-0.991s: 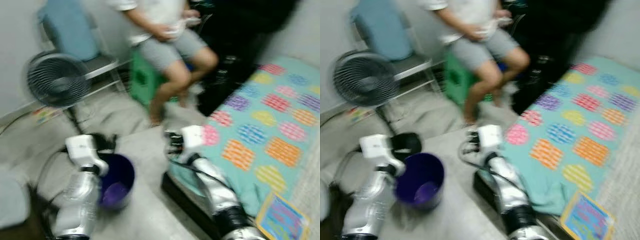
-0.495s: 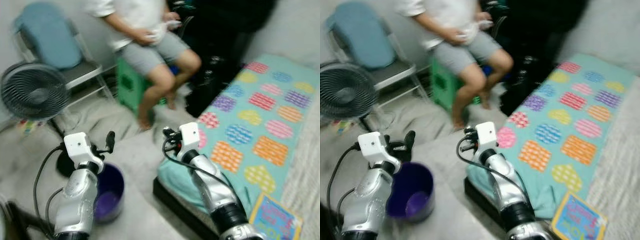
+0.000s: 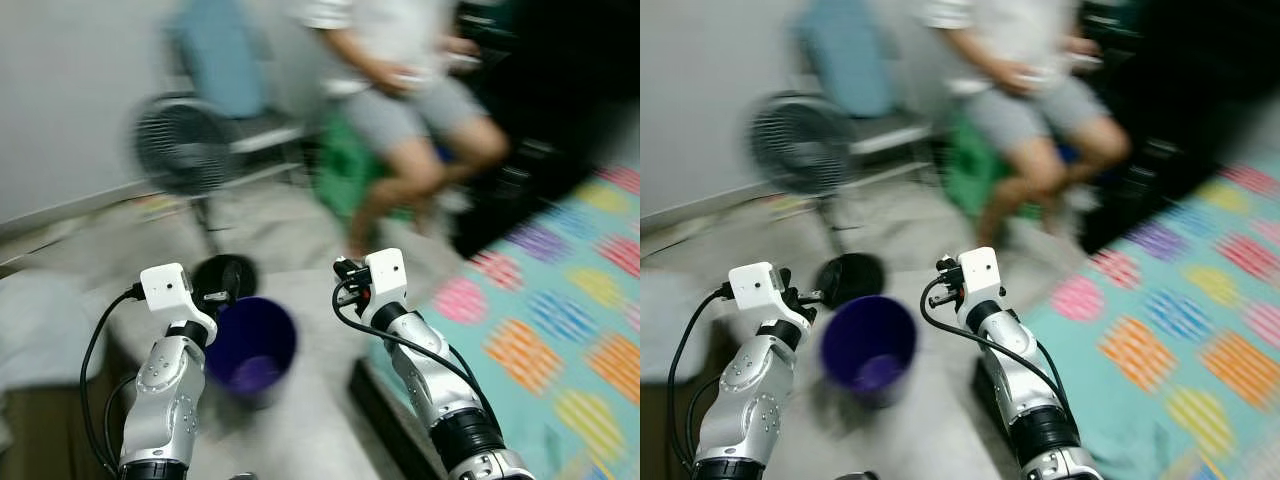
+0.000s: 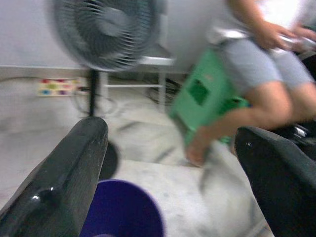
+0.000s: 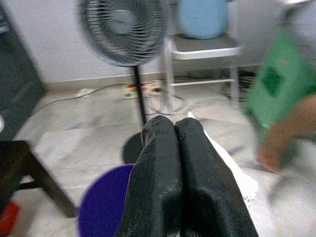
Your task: Clean up the room
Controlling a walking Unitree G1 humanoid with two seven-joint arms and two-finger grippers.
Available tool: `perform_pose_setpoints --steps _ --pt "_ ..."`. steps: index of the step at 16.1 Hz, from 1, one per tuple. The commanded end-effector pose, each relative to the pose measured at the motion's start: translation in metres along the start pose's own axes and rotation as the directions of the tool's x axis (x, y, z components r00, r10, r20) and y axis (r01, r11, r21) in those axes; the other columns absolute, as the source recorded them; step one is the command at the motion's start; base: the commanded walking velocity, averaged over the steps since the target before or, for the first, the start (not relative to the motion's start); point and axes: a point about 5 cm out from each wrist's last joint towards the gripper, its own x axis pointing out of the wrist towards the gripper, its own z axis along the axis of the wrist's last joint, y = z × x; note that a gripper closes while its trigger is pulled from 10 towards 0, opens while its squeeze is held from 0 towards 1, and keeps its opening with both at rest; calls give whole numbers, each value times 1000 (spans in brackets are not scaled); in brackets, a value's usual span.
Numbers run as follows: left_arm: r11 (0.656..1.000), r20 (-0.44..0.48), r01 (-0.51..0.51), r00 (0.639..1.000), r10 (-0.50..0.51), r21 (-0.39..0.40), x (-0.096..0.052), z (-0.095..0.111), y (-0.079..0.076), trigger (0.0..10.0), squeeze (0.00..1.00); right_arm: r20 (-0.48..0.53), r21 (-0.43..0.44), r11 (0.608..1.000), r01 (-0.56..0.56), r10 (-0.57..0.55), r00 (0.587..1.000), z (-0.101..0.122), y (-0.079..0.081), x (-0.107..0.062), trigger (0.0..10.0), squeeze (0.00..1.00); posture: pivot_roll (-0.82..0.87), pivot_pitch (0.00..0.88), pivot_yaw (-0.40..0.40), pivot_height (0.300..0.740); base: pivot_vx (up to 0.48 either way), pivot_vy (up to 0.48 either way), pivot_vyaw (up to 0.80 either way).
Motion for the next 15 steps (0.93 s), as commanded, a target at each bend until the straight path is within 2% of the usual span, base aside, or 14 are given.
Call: perform_pose_setpoints --steps 1,5,9,11,15 --pt "1000 -24 2 1000 -2 -1 -1 -4 -2 10000 0 3 -4 1000 -1 1 1000 1 -2 0 10000 0 -91 55 -15 740 0 0 800" --pt "1000 -27 6 1000 -7 -6 -1 -5 -2 10000 0 2 -2 1000 4 -4 1000 1 -2 -1 10000 0 -92 55 -15 740 0 0 800" --pt "1000 -22 15 1000 -15 -6 -1 -5 -3 10000 0 -1 -8 1000 3 -3 1000 0 -3 -1 10000 0 -93 52 -19 740 0 0 511" --pt "1000 -19 16 1000 -16 -6 -1 -5 -4 10000 0 -1 -1 1000 10 -10 1000 0 -3 -1 10000 0 -93 52 -19 740 0 0 0" --pt "1000 -18 22 1000 -22 -6 -1 -5 -4 10000 0 0 -4 1000 10 -10 1000 0 -3 -1 10000 0 -93 43 -18 740 260 0 0"
